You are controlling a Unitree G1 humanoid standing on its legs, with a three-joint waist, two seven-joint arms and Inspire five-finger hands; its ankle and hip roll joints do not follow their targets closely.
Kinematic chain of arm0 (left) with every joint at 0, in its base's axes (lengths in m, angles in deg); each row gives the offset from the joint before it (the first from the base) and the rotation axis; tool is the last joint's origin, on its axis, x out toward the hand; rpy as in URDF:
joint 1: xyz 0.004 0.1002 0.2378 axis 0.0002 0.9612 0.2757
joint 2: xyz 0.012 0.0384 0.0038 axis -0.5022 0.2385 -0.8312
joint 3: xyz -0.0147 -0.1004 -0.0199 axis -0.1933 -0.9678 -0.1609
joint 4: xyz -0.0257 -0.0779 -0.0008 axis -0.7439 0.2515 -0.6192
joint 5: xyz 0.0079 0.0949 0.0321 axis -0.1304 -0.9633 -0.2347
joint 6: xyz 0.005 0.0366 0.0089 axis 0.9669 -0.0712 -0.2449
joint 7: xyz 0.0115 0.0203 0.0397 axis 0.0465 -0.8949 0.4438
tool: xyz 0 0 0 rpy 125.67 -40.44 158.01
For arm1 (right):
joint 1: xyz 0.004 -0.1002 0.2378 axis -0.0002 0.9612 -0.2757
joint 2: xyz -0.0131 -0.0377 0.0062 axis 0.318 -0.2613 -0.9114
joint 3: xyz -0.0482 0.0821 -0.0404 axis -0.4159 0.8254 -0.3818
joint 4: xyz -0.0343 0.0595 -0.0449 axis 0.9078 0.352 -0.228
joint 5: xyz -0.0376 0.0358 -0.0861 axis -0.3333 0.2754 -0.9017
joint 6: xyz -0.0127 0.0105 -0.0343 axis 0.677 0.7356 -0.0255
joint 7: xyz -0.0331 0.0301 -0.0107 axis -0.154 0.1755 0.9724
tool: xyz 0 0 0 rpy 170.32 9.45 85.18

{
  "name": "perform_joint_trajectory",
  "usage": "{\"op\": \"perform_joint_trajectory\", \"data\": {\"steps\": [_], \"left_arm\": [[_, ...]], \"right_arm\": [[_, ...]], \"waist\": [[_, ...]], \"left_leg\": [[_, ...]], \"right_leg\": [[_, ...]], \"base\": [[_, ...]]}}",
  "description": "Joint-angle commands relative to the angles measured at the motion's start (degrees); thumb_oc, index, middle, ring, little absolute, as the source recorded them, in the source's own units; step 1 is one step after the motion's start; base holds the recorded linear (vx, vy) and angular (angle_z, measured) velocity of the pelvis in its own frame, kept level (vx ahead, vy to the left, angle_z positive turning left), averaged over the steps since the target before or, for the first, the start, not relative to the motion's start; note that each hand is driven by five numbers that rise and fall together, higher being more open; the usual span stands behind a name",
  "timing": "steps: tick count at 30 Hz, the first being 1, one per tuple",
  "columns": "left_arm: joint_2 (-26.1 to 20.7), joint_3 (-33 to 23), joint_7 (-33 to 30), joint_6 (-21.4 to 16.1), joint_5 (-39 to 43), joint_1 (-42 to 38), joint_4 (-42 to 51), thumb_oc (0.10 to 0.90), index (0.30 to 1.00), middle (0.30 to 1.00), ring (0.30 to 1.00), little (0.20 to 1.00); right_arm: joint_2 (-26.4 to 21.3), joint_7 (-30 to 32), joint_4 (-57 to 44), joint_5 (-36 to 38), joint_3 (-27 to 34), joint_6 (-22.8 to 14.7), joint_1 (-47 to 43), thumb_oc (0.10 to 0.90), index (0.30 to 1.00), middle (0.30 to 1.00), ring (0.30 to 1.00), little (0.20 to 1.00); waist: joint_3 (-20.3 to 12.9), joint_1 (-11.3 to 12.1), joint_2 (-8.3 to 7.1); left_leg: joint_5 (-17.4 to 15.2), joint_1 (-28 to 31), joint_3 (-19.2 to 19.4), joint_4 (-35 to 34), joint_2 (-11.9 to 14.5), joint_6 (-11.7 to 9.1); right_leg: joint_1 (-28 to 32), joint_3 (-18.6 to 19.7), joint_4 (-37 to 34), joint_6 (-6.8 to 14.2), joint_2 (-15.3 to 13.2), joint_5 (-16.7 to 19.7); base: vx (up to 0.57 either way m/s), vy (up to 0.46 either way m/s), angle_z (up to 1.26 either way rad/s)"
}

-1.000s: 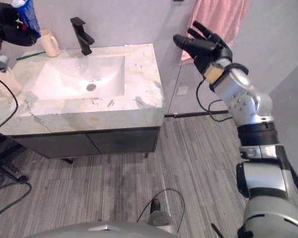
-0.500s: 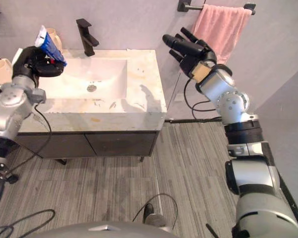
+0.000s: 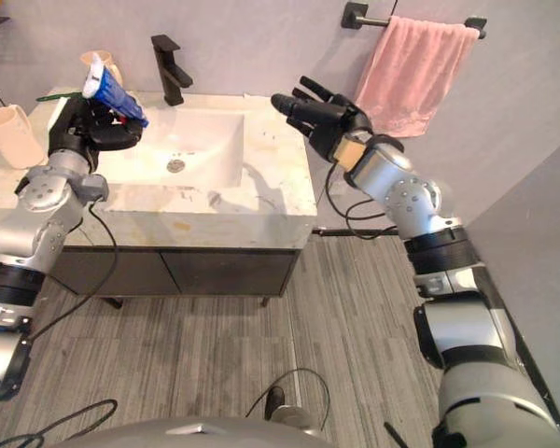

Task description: Organize the bathroom.

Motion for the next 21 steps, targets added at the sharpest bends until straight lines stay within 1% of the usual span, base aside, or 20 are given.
{"op": "perform_joint_trajectory", "data": {"steps": [1, 2, 6, 8, 9, 10, 11, 13, 14, 15, 19, 21], "left_arm": [[-4.23, -0.93, 3.02, -5.05, -2.39, -4.08, 4.69, 0.400, 0.300, 0.300, 0.300, 0.300], [-4.76, -0.19, 3.83, -4.85, -2.93, -5.44, 3.74, 0.400, 0.300, 0.300, 0.300, 0.300], [-6.09, 1.58, 4.94, -4.04, -2.96, -8.77, 1.91, 0.400, 0.300, 0.300, 0.300, 0.300], [-7.25, 3.48, 6.35, -2.23, -1.00, -11.81, -0.01, 0.400, 0.300, 0.300, 0.300, 0.300], [-7.36, 3.58, 6.43, -2.26, -0.92, -12.05, -0.22, 0.400, 0.300, 0.300, 0.300, 0.300], [-7.59, 4.62, 8.45, -0.62, 1.26, -13.47, -1.52, 0.400, 0.300, 0.300, 0.300, 0.300], [-7.51, 4.88, 8.91, -0.03, 1.81, -13.90, -1.78, 0.400, 0.300, 0.300, 0.300, 0.300], [-6.87, 6.97, 11.95, 3.48, 3.68, -16.40, -4.00, 0.400, 0.300, 0.300, 0.300, 0.300], [-6.85, 7.12, 12.20, 3.76, 3.65, -16.64, -4.21, 0.400, 0.300, 0.300, 0.300, 0.300], [-6.49, 8.07, 13.30, 5.05, 3.61, -17.79, -5.13, 0.400, 0.300, 0.300, 0.300, 0.300], [-5.84, 11.60, 14.08, 6.88, 4.59, -22.17, -8.43, 0.400, 0.300, 0.300, 0.300, 0.300], [-5.51, 12.97, 13.98, 7.03, 5.23, -24.16, -10.27, 0.400, 0.300, 0.300, 0.300, 0.300]], "right_arm": [[0.87, -6.03, -0.47, -4.03, -1.42, -4.16, -10.49, 0.800, 0.900, 0.900, 0.900, 0.900], [0.60, -7.73, 0.10, -5.16, -2.13, -4.24, -11.40, 0.800, 0.900, 0.900, 0.900, 0.900], [0.51, -10.13, 1.42, -6.28, -3.56, -5.07, -13.27, 0.800, 0.900, 0.900, 0.900, 0.900], [0.49, -11.89, 2.47, -6.86, -4.54, -5.66, -14.94, 0.800, 0.900, 0.900, 0.900, 0.900], [0.48, -12.15, 2.58, -7.03, -4.52, -5.63, -15.09, 0.800, 0.900, 0.900, 0.900, 0.900], [0.51, -13.83, 3.04, -7.53, -5.00, -5.66, -15.90, 0.800, 0.900, 0.900, 0.900, 0.900], [0.61, -14.31, 3.11, -7.69, -5.17, -5.64, -16.13, 0.800, 0.900, 0.900, 0.900, 0.900], [1.53, -15.72, 3.32, -8.14, -6.53, -5.84, -17.94, 0.800, 0.900, 0.900, 0.900, 0.900], [1.57, -15.87, 3.34, -8.27, -6.56, -5.79, -18.05, 0.800, 0.900, 0.900, 0.900, 0.900], [2.08, -16.29, 3.69, -8.68, -7.02, -5.70, -18.71, 0.800, 0.900, 0.900, 0.900, 0.900], [3.02, -18.02, 5.78, -10.21, -8.32, -6.37, -20.36, 0.800, 0.900, 0.900, 0.900, 0.900], [3.62, -18.75, 7.02, -10.25, -8.85, -7.02, -21.08, 0.800, 0.900, 0.900, 0.900, 0.900]], "waist": [[-8.83, -0.94, -3.17], [-8.90, -1.12, -2.95], [-9.17, -1.39, -2.69], [-9.61, -1.60, -2.35], [-9.60, -1.53, -2.46], [-9.76, -1.66, -2.19], [-9.77, -1.69, -2.14], [-9.96, -1.84, -1.74], [-9.93, -1.83, -1.74], [-10.09, -1.86, -1.60], [-10.46, -2.10, -1.09], [-10.52, -2.17, -0.94]], "left_leg": [[-3.40, 0.21, -1.33, 1.46, -3.34, 5.62], [-3.74, 0.56, -1.39, 1.42, -3.38, 5.66], [-3.74, 0.86, -1.24, 1.34, -3.50, 5.73], [-3.72, 0.99, -1.17, 1.33, -3.59, 5.78], [-3.39, 0.79, -1.05, 1.34, -3.61, 5.78], [-3.76, 1.06, -1.13, 1.46, -3.66, 5.83], [-3.76, 1.09, -1.14, 1.45, -3.68, 5.85], [-3.85, 1.36, -1.06, 1.43, -3.75, 5.96], [-3.86, 1.40, -1.04, 1.42, -3.75, 5.97], [-3.86, 1.48, -1.05, 1.39, -3.85, 6.09], [-3.78, 1.69, -0.94, 1.34, -4.04, 6.12], [-3.80, 1.76, -0.90, 1.37, -4.11, 6.17]], "right_leg": [[-0.31, 7.06, -0.81, 2.53, -0.51, -1.73], [0.00, 7.16, -0.81, 2.77, -0.44, -1.96], [0.10, 7.67, -0.81, 2.94, -0.31, -1.88], [0.18, 8.09, -0.81, 3.11, -0.26, -1.87], [-0.07, 8.18, -0.81, 2.98, -0.26, -1.57], [0.27, 8.19, -0.81, 3.23, -0.30, -1.84], [0.27, 8.26, -0.81, 3.26, -0.29, -1.83], [0.36, 8.50, -0.81, 3.53, -0.32, -1.73], [0.38, 8.51, -0.81, 3.55, -0.31, -1.72], [0.43, 8.57, -0.81, 3.62, -0.30, -1.69], [0.49, 8.58, -0.81, 3.91, -0.34, -1.57], [0.56, 8.69, -0.81, 4.00, -0.31, -1.55]], "base": [[0.00, 0.000, 0.00], [0.00, 0.000, 0.00], [0.01, 0.003, -0.01], [0.01, 0.003, -0.02], [0.00, 0.000, 0.00], [0.00, 0.000, 0.00], [0.00, 0.000, 0.00], [0.00, 0.000, 0.00], [0.00, 0.000, 0.00], [0.00, 0.000, 0.00], [0.00, 0.000, 0.00], [0.00, -0.004, -0.05]]}}
